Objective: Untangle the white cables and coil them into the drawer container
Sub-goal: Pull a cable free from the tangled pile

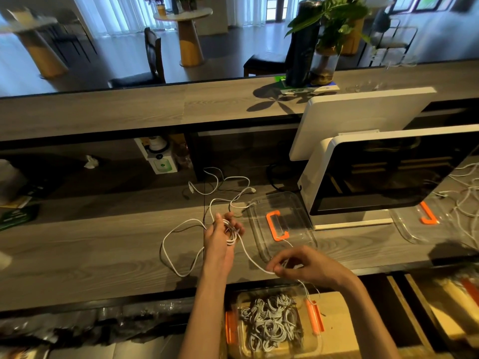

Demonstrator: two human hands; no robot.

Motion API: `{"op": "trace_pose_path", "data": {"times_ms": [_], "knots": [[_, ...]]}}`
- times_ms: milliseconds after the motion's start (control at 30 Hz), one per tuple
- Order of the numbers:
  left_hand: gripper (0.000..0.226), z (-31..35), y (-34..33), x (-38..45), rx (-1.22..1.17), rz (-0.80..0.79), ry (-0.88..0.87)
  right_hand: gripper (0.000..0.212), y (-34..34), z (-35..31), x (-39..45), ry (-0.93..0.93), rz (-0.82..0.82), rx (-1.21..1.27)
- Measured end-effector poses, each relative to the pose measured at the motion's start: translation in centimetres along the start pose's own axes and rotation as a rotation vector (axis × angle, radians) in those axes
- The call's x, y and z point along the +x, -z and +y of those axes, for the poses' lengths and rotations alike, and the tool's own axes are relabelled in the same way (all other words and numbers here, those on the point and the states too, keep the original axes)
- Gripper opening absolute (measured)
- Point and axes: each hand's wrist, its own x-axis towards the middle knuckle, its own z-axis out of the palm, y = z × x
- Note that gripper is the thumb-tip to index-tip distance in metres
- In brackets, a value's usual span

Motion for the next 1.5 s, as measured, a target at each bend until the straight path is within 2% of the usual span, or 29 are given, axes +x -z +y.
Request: {"op": "trace_pose_path", "data": {"times_ms": [67,167,300,433,500,633,700,800,933,1067,1133,1300,1400,1500], "knots": [[0.036,-0.4,0.1,0.3,0.097,-0.019,-0.001,0.020,-0.2,-0.7,0.0,0.053,-0.041,0.071],[0.040,-0.8,0.4,0.2,0.365,-0.109,0.012,0.026,-0.7,-1.8,0.6,0.132,0.017,0.252],[0.066,-1.2,-0.1,-1.0,0.684,-0.244,0.141,0.026,-1.4,-2.0,1.7,0.162,0.277,0.455],[0.087,-1.5,-0.2,-1.3,0.713,-0.477,0.298,0.027,-1.5,-1.8,2.4,0.173,0.529,0.470],[0.082,-1.4,-0.4,-1.6,0.721,-0.600,0.339,0.026,-1.5,-1.3,2.6,0.161,0.617,0.420],[0.051,-1.1,-0.6,-2.3,0.869,-0.763,0.247,0.023,-1.2,-0.3,2.5,0.150,0.652,0.390],[0.045,-0.9,-0.6,-2.1,0.852,-0.730,0.216,0.022,-1.0,-0.2,2.3,0.145,0.637,0.390],[0.050,-0.4,-0.1,-1.5,0.783,-0.587,0.123,0.019,-0.4,0.1,1.7,0.117,0.634,0.386],[0.051,-0.1,0.3,-1.0,0.591,-0.380,-0.021,0.010,-0.1,0.8,1.0,0.093,0.593,0.296],[0.048,0.3,0.4,-0.6,0.336,-0.175,-0.100,0.010,0.2,1.6,0.5,0.034,0.563,0.162],[0.046,0.4,0.5,-0.4,0.250,-0.109,-0.106,0.015,0.4,1.7,0.2,0.000,0.482,0.109],[0.044,0.3,-0.2,-0.5,-0.048,-0.073,-0.027,0.027,-0.2,0.9,0.2,0.000,0.169,-0.015],[0.037,-0.1,-0.1,-0.3,0.028,-0.066,-0.020,0.025,-0.4,-0.4,0.2,0.059,0.016,0.012],[0.034,-0.7,0.1,-0.2,0.284,-0.092,-0.015,0.031,-0.6,-1.8,0.3,0.120,0.001,0.210]]}}
